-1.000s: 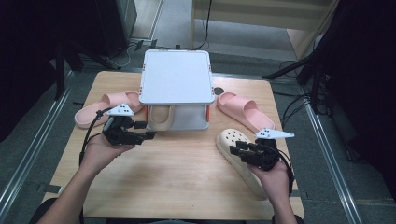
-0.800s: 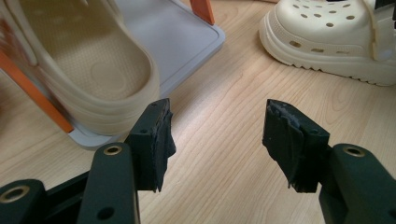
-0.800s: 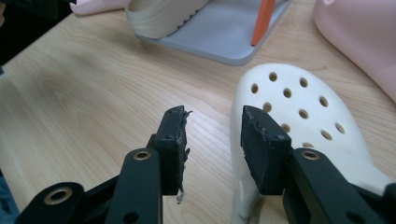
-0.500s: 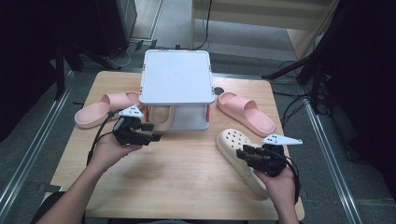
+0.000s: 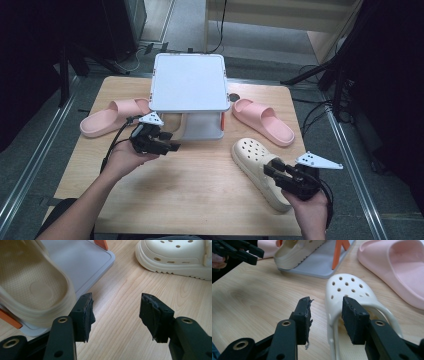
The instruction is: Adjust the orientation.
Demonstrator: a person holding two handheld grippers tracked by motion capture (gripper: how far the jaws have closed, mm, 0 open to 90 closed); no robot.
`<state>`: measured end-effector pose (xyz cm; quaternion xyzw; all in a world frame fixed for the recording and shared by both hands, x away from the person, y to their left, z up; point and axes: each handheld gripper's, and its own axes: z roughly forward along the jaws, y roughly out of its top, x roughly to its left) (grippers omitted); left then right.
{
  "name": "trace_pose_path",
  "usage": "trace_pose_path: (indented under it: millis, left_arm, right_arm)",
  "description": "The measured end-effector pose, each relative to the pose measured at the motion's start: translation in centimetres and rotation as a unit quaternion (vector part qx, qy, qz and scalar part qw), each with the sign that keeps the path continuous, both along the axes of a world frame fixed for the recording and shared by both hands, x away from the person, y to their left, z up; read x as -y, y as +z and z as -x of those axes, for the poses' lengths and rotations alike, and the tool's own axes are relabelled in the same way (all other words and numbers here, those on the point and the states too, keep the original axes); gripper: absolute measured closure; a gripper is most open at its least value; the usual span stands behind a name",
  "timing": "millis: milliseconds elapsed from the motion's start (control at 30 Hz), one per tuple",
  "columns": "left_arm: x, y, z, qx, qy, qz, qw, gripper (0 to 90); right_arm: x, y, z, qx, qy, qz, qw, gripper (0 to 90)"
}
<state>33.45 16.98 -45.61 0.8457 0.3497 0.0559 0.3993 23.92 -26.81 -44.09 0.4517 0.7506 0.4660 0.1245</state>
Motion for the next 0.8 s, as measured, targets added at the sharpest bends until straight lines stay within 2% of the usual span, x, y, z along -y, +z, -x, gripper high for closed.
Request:
trace_pose_path:
  millis: [133, 267, 367, 500, 633, 700, 800]
  left_arm:
    - [0.1, -0.1, -0.1, -0.003, 0.000, -0.001, 1.0000, 44.7]
    - [0.3, 0.0, 0.0, -0.002, -0.002, -0.007, 1.0000, 45.2]
    - [0.4, 0.1, 0.2, -0.003, -0.005, 0.002, 1.0000, 50.7]
    - [0.4, 0.2, 0.3, -0.022, -0.012, 0.012, 0.9996, 59.9]
    - [0.3, 0.2, 0.6, -0.023, -0.013, 0.010, 0.9996, 61.8]
    - [0.0, 0.2, 0.8, -0.023, -0.009, 0.012, 0.9996, 61.7]
    - [-0.4, 0.3, 1.1, -0.021, -0.003, 0.018, 0.9996, 62.0]
  right_arm:
    - [0.5, -0.6, -0.1, -0.023, -0.018, 0.016, 0.9994, 60.0]
    - [-0.2, -1.7, -1.0, -0.050, -0.008, 0.026, 0.9984, 59.9]
    - [-0.9, -2.9, -1.8, -0.082, -0.001, 0.035, 0.9960, 61.0]
    - [-2.1, -4.2, -3.1, -0.122, -0.001, 0.053, 0.9911, 71.6]
    - [-2.9, -4.8, -4.1, -0.131, 0.007, 0.069, 0.9890, 77.2]
    - [-3.2, -4.6, -4.3, -0.125, 0.010, 0.075, 0.9892, 78.1]
    - [-3.2, -4.3, -4.6, -0.125, 0.018, 0.067, 0.9897, 78.3]
